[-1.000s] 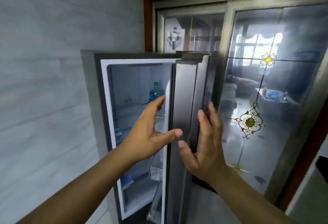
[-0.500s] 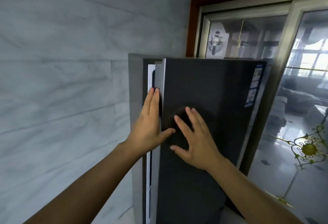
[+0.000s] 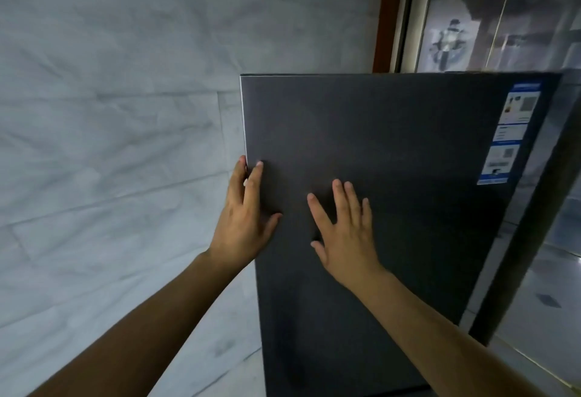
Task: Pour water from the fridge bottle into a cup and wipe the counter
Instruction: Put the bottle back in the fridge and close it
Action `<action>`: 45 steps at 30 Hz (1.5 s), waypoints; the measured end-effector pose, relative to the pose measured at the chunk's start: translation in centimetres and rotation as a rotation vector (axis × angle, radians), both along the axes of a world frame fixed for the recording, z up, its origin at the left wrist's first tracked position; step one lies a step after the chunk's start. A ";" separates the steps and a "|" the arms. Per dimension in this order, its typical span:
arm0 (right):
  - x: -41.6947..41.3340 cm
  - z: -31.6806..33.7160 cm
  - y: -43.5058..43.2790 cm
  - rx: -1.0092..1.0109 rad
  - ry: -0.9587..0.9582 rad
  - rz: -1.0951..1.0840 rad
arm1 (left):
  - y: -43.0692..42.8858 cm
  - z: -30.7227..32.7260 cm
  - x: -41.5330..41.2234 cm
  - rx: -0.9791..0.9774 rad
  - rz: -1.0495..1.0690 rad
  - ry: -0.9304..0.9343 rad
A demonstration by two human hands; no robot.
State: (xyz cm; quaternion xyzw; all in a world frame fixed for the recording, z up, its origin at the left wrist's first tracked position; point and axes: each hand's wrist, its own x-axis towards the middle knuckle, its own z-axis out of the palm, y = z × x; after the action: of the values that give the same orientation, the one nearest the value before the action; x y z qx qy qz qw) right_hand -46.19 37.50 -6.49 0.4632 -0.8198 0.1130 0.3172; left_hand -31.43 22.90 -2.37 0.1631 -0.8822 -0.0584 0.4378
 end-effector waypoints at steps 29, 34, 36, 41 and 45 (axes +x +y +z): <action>14.2 3.0 15.5 0.344 -0.683 -0.604 | 8.7 0.0 1.5 0.040 -0.651 -0.668; 23.4 1.4 24.5 0.173 -0.839 -0.923 | 18.1 -1.7 3.5 -0.021 -0.922 -0.811; 28.1 1.2 28.4 0.102 -0.873 -1.071 | 22.9 -2.2 5.2 -0.063 -1.054 -0.833; 41.3 1.5 37.4 -0.046 -0.934 -1.398 | 34.7 -2.6 12.0 -0.199 -1.329 -0.882; 52.7 1.3 43.1 -0.189 -0.950 -1.608 | 43.6 -3.2 19.6 -0.288 -1.517 -0.887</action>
State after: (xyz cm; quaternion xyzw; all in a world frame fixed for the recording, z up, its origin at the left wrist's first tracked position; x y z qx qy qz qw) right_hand 6.46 80.63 -5.21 -0.3649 -0.9248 0.1032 -0.0317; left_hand -11.83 66.52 -5.56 -0.5140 -0.8399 -0.1524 -0.0843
